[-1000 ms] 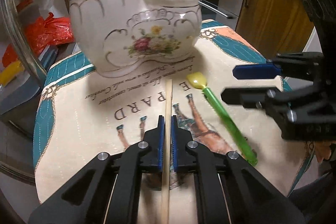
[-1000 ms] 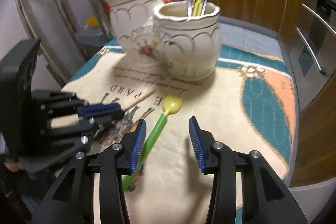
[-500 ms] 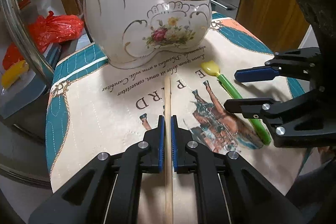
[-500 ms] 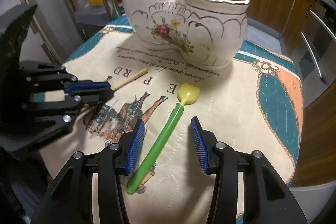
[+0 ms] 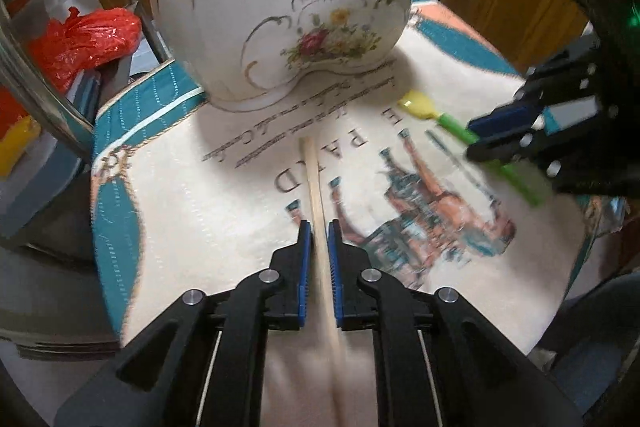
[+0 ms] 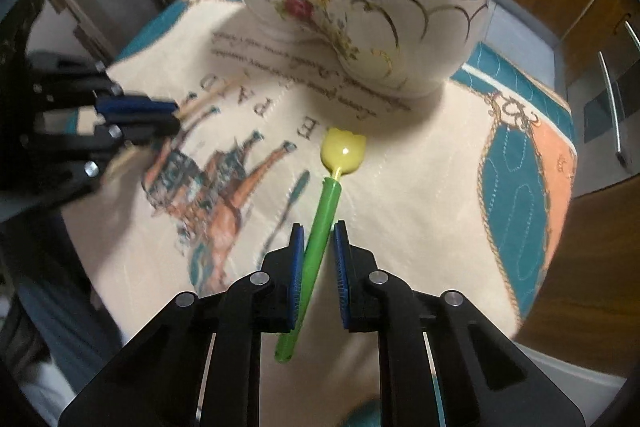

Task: Organize utensils
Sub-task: 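Grasp the last chopstick with the left tool while the right tool grasps the green-handled spoon, then lift the chopstick over the large compartment while the right tool lifts the green spoon over the small one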

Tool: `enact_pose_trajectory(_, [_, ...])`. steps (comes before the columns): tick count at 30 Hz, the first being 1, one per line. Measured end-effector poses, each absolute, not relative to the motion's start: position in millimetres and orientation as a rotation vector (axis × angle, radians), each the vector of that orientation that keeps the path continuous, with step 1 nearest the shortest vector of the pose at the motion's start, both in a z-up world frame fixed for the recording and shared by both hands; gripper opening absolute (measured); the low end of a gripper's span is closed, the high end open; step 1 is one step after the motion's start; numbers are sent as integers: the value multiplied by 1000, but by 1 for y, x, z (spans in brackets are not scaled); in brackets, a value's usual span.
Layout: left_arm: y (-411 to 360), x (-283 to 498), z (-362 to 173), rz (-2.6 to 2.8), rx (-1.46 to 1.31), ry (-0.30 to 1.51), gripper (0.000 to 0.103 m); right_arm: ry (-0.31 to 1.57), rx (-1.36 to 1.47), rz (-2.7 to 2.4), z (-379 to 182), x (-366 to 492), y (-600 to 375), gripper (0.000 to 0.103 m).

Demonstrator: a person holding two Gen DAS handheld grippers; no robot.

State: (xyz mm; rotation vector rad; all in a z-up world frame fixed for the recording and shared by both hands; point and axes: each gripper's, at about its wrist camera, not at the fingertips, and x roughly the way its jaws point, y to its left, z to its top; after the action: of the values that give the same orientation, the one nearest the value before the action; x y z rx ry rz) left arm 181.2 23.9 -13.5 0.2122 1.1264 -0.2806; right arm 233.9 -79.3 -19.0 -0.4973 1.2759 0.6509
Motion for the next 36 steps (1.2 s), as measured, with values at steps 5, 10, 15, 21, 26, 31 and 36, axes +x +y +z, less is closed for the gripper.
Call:
enact_pose_trajectory(5, [30, 187, -14, -255, 268, 1183, 15, 1349, -585, 597, -18, 244, -70, 17])
enact_pose_trajectory(10, [33, 193, -14, -252, 312, 1240, 15, 1383, -649, 571, -21, 249, -53, 20])
enact_pose_trajectory(15, [32, 199, -16, -257, 346, 1301, 15, 1404, -646, 567, -22, 253, -52, 18])
enact_pose_trajectory(21, [26, 193, -15, -246, 352, 1298, 10, 1372, -602, 590, -21, 247, -55, 10])
enact_pose_trajectory(26, [31, 184, -7, -231, 289, 1223, 5, 1291, -494, 627, -10, 234, -80, 10])
enact_pose_trajectory(31, [47, 172, 22, -238, 150, 1083, 5, 1184, -373, 676, 11, 224, -103, 10])
enact_pose_trajectory(36, [53, 155, 46, -264, 38, 960, 5, 1075, -248, 722, 31, 214, -121, 10])
